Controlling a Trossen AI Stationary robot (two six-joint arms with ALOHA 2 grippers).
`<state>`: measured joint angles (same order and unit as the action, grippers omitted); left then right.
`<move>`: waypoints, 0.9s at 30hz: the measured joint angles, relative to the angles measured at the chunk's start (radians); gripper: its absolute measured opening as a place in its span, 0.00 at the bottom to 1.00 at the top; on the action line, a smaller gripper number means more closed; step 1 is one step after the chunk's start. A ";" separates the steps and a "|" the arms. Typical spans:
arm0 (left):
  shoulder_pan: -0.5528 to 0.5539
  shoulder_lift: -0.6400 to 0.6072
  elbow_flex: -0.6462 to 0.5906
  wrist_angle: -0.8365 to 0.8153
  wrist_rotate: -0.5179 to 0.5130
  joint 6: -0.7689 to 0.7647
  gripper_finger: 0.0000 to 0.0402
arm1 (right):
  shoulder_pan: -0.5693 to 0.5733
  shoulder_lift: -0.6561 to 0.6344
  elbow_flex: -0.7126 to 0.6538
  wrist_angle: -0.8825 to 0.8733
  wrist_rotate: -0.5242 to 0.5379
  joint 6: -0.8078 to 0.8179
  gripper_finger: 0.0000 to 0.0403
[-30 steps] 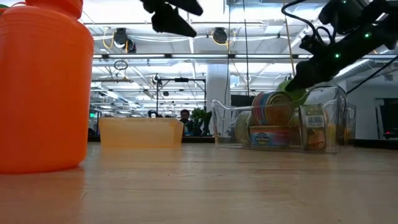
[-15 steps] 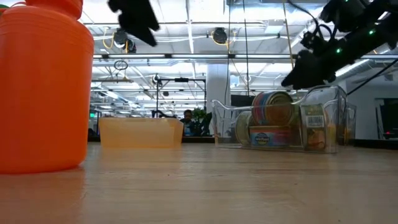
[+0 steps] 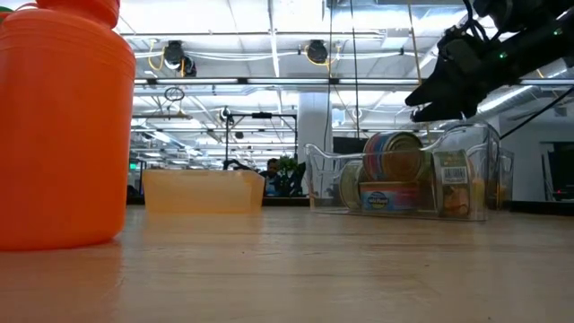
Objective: Pick & Place Food Item
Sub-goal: Put the green tumbler into the orange bin
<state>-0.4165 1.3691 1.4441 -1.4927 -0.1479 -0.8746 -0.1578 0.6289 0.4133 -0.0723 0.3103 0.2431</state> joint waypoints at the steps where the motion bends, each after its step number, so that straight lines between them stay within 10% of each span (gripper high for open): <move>1: -0.004 0.003 0.000 -0.023 0.025 -0.048 0.97 | 0.006 0.000 0.000 0.000 0.000 0.000 0.92; 13: -0.085 0.006 -0.042 -0.078 0.210 -0.424 0.97 | 0.017 0.000 0.000 0.000 -0.054 0.007 0.91; 27: -0.170 0.006 -0.143 0.078 0.196 -0.560 0.97 | 0.017 0.000 0.000 0.000 -0.054 0.007 0.91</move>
<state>-0.5863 1.3746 1.3007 -1.4151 0.0477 -1.4348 -0.1410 0.6292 0.4133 -0.0723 0.2562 0.2504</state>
